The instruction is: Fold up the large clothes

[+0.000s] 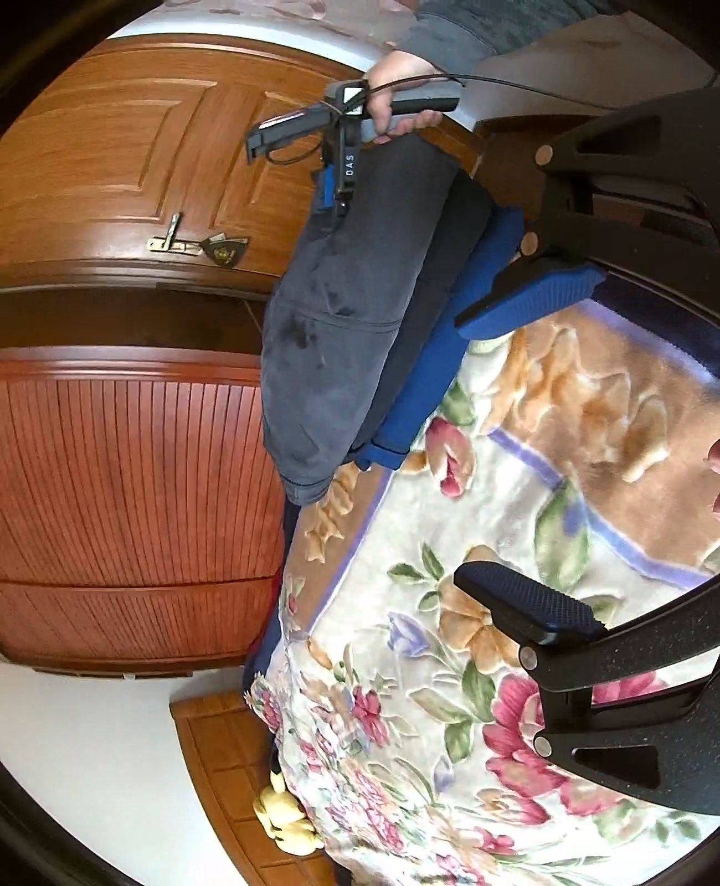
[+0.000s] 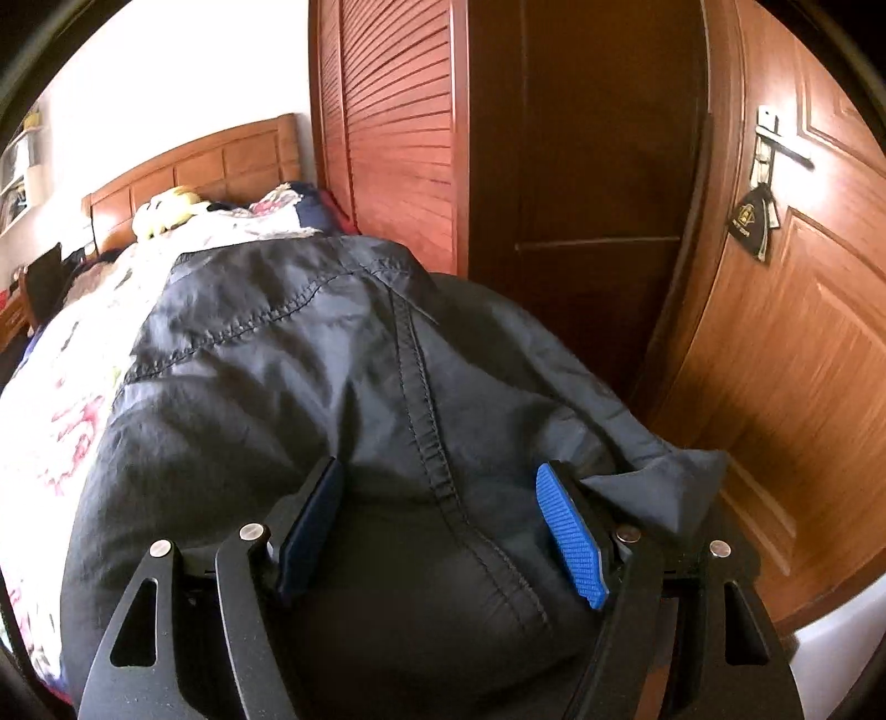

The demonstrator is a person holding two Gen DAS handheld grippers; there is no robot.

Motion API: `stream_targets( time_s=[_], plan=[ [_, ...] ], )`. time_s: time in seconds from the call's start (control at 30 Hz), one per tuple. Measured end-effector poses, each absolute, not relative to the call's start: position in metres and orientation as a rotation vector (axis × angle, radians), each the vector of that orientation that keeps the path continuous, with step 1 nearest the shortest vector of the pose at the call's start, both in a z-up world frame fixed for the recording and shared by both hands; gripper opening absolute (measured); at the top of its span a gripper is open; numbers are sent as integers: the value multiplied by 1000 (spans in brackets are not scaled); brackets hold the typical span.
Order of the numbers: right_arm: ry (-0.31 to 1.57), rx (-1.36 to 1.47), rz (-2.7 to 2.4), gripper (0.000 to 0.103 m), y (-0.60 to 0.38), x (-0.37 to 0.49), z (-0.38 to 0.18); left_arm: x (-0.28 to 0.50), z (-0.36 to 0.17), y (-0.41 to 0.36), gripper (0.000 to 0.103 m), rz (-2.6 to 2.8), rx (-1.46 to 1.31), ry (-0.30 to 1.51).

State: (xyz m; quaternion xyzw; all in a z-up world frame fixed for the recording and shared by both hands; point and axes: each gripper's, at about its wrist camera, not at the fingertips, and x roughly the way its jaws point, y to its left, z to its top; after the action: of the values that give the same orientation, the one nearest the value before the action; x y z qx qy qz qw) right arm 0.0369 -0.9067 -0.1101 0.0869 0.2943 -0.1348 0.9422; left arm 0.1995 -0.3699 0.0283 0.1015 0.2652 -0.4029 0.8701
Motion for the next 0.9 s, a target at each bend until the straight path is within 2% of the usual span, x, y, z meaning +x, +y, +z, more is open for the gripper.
stream_targets(
  time_s=[0.2, 0.5, 0.9],
  plan=[
    [627, 138, -322, 74, -901, 37, -100, 194, 25, -356, 83, -826, 192, 562],
    [525, 61, -375, 76, -846, 9, -75, 188, 14, -327, 83, -784, 177, 585],
    [474, 69, -246, 82, -731, -5, -69, 184, -5, -236, 83, -614, 144, 644]
  ],
)
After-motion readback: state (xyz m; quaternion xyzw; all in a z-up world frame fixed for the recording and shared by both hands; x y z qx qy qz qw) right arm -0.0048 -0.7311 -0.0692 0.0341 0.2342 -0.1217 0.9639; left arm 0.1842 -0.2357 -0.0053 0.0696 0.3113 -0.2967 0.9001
